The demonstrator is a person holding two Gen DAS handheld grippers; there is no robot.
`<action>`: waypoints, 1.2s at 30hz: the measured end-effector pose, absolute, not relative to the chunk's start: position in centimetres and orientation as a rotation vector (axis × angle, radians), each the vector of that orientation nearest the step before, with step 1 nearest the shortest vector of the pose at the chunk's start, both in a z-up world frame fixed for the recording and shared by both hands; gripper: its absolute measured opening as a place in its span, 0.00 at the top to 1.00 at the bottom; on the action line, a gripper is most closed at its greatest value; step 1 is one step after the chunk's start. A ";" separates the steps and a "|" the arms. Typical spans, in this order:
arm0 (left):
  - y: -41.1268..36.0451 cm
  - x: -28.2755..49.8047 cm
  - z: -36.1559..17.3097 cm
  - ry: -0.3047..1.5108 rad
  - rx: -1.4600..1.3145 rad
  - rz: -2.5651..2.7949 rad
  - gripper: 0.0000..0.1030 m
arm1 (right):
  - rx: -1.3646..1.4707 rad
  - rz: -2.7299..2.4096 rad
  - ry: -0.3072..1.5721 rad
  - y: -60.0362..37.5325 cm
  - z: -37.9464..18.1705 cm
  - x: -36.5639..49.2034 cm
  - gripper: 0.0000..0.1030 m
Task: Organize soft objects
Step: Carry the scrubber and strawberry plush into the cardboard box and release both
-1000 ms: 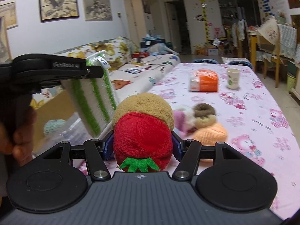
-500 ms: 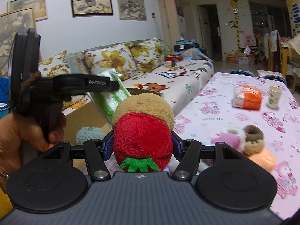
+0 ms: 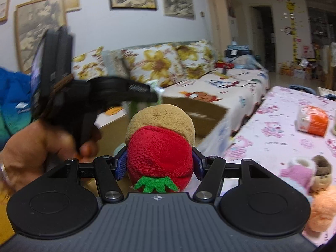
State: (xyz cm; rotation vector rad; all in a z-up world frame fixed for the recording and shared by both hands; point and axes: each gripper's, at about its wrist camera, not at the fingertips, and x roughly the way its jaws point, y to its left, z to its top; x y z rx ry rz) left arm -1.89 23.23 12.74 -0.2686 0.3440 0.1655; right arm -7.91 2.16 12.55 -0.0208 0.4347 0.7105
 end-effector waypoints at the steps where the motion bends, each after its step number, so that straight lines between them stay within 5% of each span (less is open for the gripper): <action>1: 23.5 -1.8 12.5 0.350 -0.273 0.170 0.81 | -0.035 0.729 0.444 2.7 12.3 -7.9 0.27; 14: 24.6 -1.4 12.0 0.384 -0.212 0.212 0.80 | -0.120 0.844 0.509 4.3 12.2 -7.9 0.22; 17: 24.6 -1.5 12.1 0.379 -0.193 0.225 0.63 | -0.133 0.846 0.502 4.4 12.1 -8.2 0.05; 27: 23.4 -1.9 12.8 0.314 -0.159 0.221 0.19 | -0.089 0.787 0.456 2.1 12.6 -10.2 0.02; 30: 22.8 -2.1 13.0 0.287 -0.150 0.217 0.09 | -0.065 0.738 0.447 1.2 12.4 -10.7 0.02; 36: 21.4 -1.9 13.0 0.276 -0.128 0.183 0.09 | 0.003 0.638 0.443 -1.0 12.1 -11.7 0.01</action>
